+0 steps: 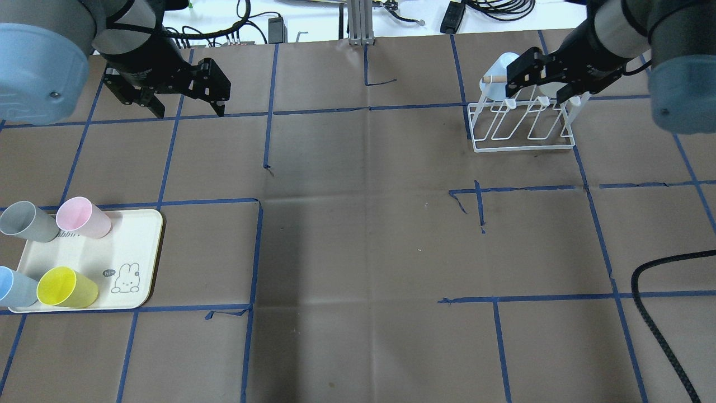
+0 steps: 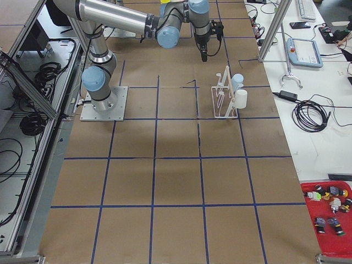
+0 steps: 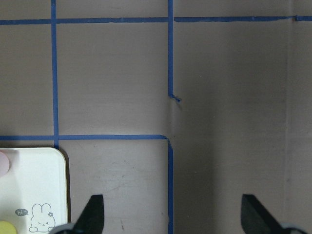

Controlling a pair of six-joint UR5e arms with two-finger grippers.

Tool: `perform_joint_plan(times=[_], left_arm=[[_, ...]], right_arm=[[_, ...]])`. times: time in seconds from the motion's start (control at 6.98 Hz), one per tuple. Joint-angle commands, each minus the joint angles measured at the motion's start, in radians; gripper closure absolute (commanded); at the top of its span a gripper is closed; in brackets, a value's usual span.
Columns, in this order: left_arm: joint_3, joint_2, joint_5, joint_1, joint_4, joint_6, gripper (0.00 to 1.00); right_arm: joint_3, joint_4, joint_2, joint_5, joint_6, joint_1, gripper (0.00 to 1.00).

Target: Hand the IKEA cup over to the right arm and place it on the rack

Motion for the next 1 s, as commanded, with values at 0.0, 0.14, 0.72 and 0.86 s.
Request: perform_joint_plan(times=[0.0,0.14,0.72,0.86], left_arm=[[0.000,0.001,0.000,0.000,0.000,0.000,0.00],[0.000,0.001,-0.001,0.000,0.000,0.000,0.00],[0.000,0.001,-0.001,0.000,0.000,0.000,0.00],[0.000,0.001,-0.001,0.000,0.000,-0.002,0.00]], right_arm=[[0.020,0.033,-0.029,-0.166,0.082,0.151,0.00],[0.024,0.103,-0.056,-0.163,0.102,0.171,0.00],[0.020,0.165,-0.150,-0.163,0.099,0.162,0.00],[0.023,0.165,-0.150,-0.163,0.098,0.162,0.00]])
